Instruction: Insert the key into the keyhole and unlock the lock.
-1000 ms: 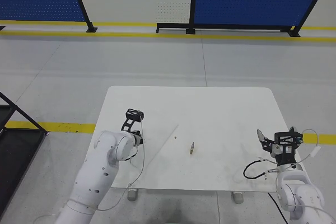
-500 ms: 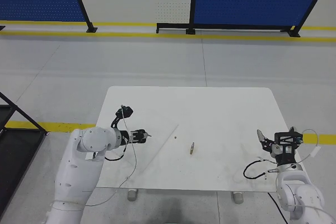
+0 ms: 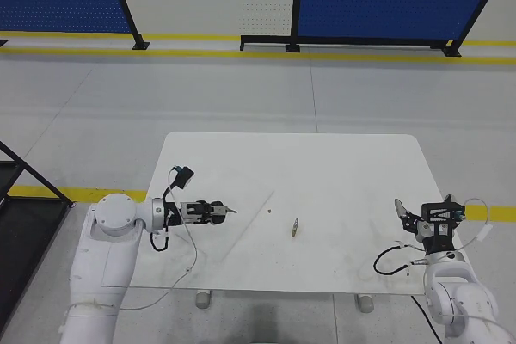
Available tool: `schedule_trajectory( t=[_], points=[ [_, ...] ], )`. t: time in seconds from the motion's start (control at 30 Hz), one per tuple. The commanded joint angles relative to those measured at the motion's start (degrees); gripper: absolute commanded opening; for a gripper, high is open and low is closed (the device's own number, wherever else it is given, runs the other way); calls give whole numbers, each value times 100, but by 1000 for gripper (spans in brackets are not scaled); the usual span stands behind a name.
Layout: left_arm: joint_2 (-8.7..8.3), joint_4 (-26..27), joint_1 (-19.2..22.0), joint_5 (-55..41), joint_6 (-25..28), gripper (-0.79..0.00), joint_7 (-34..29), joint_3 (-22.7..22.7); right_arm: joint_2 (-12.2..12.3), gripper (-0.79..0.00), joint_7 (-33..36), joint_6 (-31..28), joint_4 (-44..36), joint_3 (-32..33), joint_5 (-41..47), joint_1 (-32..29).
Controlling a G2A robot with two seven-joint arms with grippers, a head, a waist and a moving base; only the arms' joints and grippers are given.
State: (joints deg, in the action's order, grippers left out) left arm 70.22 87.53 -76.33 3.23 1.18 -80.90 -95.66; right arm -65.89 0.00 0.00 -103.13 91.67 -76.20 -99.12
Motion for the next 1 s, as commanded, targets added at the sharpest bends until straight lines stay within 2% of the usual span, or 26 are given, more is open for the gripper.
schedule_trajectory(
  t=[0.0,0.57,0.97],
  points=[
    [-22,-101,24,-204,45,-785,-102,-8,0,0,0,0,0,0,0,0],
    [-195,-638,100,-1545,425,-785,-710,87,0,0,0,0,0,0,0,0],
    [-383,-626,-50,-2365,752,-785,-710,231,0,0,0,0,0,0,0,0]
  ],
)
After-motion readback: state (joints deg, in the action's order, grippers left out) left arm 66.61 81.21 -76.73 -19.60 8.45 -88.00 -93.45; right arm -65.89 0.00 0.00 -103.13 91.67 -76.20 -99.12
